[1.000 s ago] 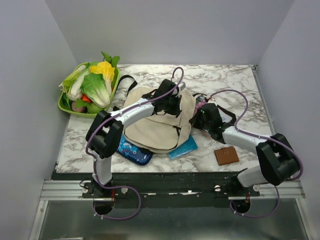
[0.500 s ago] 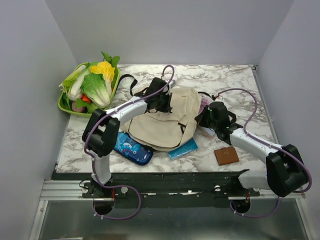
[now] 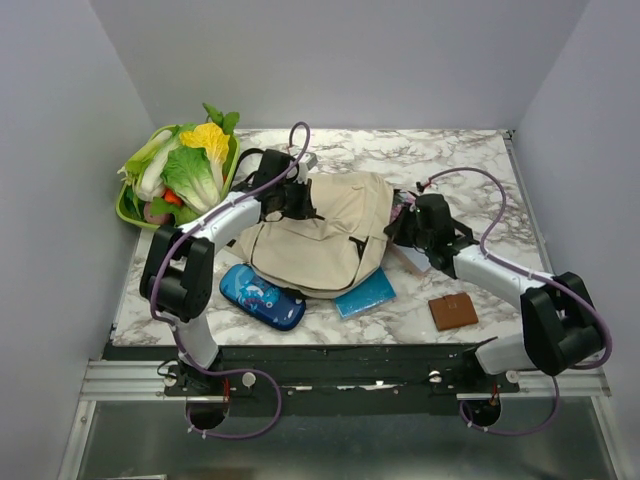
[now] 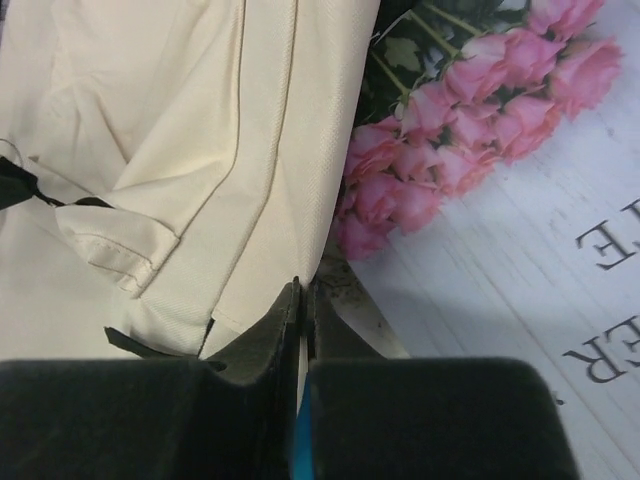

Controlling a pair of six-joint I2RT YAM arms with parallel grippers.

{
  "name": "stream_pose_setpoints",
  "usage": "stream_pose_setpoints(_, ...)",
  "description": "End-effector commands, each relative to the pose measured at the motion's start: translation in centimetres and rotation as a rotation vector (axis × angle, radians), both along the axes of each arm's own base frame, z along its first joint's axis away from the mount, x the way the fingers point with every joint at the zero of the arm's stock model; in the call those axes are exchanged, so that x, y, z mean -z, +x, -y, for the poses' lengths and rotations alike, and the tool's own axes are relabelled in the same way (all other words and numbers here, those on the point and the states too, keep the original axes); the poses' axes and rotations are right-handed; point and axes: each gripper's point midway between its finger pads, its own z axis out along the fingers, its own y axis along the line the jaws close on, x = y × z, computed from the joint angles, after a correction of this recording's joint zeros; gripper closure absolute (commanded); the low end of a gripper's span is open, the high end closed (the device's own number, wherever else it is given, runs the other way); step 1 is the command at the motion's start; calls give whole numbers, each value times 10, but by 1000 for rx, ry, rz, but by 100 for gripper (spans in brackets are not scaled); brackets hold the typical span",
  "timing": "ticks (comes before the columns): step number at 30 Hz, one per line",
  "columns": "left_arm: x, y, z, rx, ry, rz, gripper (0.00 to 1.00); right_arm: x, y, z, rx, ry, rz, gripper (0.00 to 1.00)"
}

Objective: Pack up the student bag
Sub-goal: Unzip the student bag at the center of the board.

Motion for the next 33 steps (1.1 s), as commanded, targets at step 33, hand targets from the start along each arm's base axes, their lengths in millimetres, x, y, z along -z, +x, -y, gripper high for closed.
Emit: stream_pose_setpoints(33, -1, -7, 46, 144, -41, 11, 100, -23, -4, -139, -880, -212, 276, 53)
